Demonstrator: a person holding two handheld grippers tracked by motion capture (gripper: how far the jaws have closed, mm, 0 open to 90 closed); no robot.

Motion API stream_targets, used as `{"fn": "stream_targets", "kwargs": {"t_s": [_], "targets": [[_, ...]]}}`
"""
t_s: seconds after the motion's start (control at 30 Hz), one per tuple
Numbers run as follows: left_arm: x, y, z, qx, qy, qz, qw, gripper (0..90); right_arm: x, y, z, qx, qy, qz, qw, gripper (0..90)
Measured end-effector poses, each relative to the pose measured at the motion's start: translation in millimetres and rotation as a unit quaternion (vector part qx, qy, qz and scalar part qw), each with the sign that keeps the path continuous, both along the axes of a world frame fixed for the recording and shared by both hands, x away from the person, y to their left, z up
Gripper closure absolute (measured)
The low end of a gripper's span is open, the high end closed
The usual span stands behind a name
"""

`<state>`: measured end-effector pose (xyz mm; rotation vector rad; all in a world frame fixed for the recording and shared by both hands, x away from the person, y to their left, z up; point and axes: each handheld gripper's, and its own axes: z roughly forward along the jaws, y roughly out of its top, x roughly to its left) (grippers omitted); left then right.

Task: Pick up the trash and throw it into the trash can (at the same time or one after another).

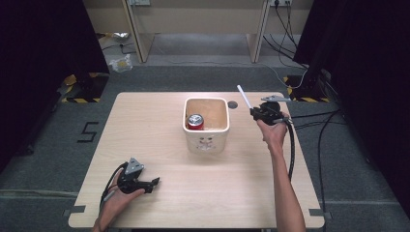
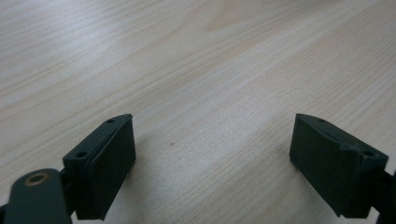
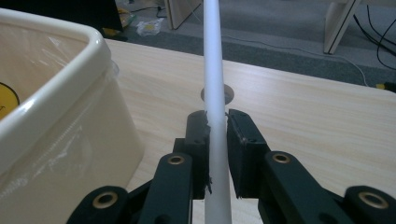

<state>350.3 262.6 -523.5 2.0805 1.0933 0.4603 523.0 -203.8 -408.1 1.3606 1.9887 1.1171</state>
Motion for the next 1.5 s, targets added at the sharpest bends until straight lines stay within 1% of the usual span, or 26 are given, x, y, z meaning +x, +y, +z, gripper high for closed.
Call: {"fn": "stream_targets", "kwargs": {"t_s": [0.03, 0.07, 0.17, 0.33, 0.4, 0.43, 0.5, 0.53, 0.77, 0.83, 1.0, 1.03, 1.1, 1.17, 1.23, 1.5], "targets": [[0.0, 0.0, 0.0, 0.000, 0.000, 0.000, 1.0000, 13.5, 0.0, 1.2, 2.0, 0.001, 0.000, 0.000, 1.0000, 78.9], [-0.1, 0.0, 0.1, 0.001, 0.001, 0.000, 1.0000, 13.5, 0.2, 3.0, 5.8, 0.002, -0.006, 0.003, 1.0000, 78.9], [0.0, 0.0, 0.0, 0.000, 0.000, 0.000, 1.0000, 13.4, 0.0, 5.3, 9.9, 0.005, -0.010, 0.005, 0.9999, 78.9], [-0.1, -0.2, 0.0, -0.001, 0.000, 0.001, 1.0000, 13.5, -1.6, 12.9, 21.1, 0.007, -0.021, 0.016, 0.9996, 78.9], [-0.1, -0.2, 0.0, -0.001, 0.000, 0.001, 1.0000, 13.5, -2.0, 14.3, 23.1, 0.007, -0.023, 0.018, 0.9996, 78.9], [0.0, -0.2, -0.1, -0.001, 0.000, 0.001, 1.0000, 13.5, -2.6, 16.9, 26.8, 0.010, -0.026, 0.021, 0.9994, 78.9], [-0.1, -0.2, 0.0, -0.001, 0.000, 0.001, 1.0000, 13.5, -2.8, 18.2, 28.3, 0.012, -0.027, 0.024, 0.9993, 78.9], [0.0, -0.2, 0.0, -0.001, 0.000, 0.001, 1.0000, 13.5, -3.1, 21.2, 31.2, 0.009, -0.029, 0.027, 0.9992, 78.9], [-0.1, -0.2, 0.1, -0.001, 0.000, 0.001, 1.0000, 13.4, -3.1, 28.8, 39.4, 0.004, -0.037, 0.034, 0.9987, 78.9], [-0.1, -0.2, 0.0, -0.001, 0.000, 0.001, 1.0000, 13.5, -3.1, 31.1, 40.9, 0.007, -0.037, 0.036, 0.9986, 78.9], [0.0, -0.2, 0.0, -0.001, 0.000, 0.001, 1.0000, 13.5, -2.5, 37.8, 43.2, 0.005, -0.037, 0.043, 0.9984, 78.9], [-0.1, -0.2, -0.1, -0.001, 0.000, 0.001, 1.0000, 13.5, -2.1, 41.8, 44.5, 0.004, -0.038, 0.046, 0.9982, 78.9], [-0.1, -0.2, 0.0, -0.001, 0.000, 0.001, 1.0000, 13.5, -1.8, 43.7, 45.3, 0.004, -0.039, 0.049, 0.9980, 78.9], [-0.1, -0.2, 0.0, -0.001, 0.000, 0.001, 1.0000, 13.5, -1.6, 47.9, 46.9, 0.009, -0.040, 0.053, 0.9978, 78.9], [0.0, -0.2, 0.0, -0.001, 0.000, 0.001, 1.0000, 13.5, -1.3, 54.0, 50.0, 0.008, -0.043, 0.060, 0.9972, 78.9], [-0.1, -0.2, 0.0, -0.001, 0.000, 0.001, 1.0000, 13.5, -1.3, 67.1, 54.5, 0.011, -0.044, 0.072, 0.9963, 78.9]]}}
